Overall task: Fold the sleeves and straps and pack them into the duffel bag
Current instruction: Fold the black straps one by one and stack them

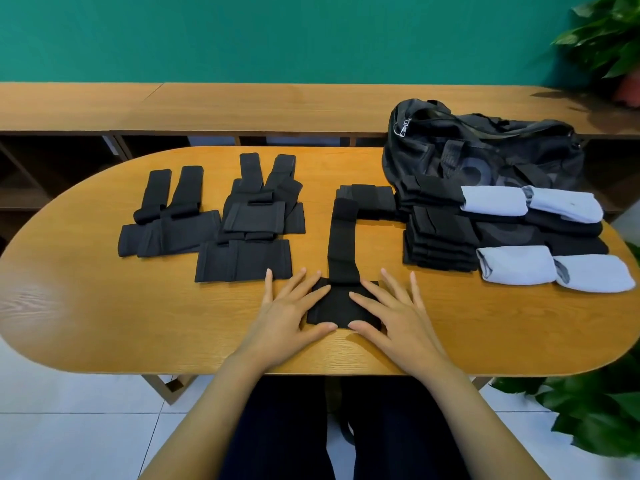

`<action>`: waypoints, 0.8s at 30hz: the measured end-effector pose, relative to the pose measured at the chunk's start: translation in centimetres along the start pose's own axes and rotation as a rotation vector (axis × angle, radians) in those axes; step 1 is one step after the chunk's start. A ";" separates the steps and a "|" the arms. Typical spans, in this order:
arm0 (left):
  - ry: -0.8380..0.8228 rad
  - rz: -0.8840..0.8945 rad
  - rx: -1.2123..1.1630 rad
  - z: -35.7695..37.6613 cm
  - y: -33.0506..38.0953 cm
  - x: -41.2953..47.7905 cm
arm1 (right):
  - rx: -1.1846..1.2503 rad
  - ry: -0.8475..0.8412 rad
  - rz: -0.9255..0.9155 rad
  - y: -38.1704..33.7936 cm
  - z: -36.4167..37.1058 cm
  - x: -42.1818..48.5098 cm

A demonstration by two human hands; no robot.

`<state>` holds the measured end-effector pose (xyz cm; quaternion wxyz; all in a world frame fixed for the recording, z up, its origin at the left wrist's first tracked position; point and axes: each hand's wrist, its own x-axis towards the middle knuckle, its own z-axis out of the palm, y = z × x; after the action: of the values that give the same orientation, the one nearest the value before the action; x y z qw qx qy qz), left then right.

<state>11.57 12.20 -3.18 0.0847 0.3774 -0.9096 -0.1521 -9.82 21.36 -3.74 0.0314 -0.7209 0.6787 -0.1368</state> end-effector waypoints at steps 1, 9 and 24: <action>0.008 0.001 0.005 0.0 0.1 0.0 | 0.015 0.009 -0.002 0.0 0.0 -0.1; 0.245 0.064 -0.058 0.5 -0.2 -0.7 | 0.072 0.126 -0.063 0.1 0.3 -0.4; 0.416 0.100 -0.344 0.5 -0.3 -1.2 | 0.378 0.396 0.204 0.2 0.0 -0.8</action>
<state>12.50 12.99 -3.76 0.3400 0.3350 -0.8510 -0.2193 -10.05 22.11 -3.88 0.0459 -0.5896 0.7031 -0.3949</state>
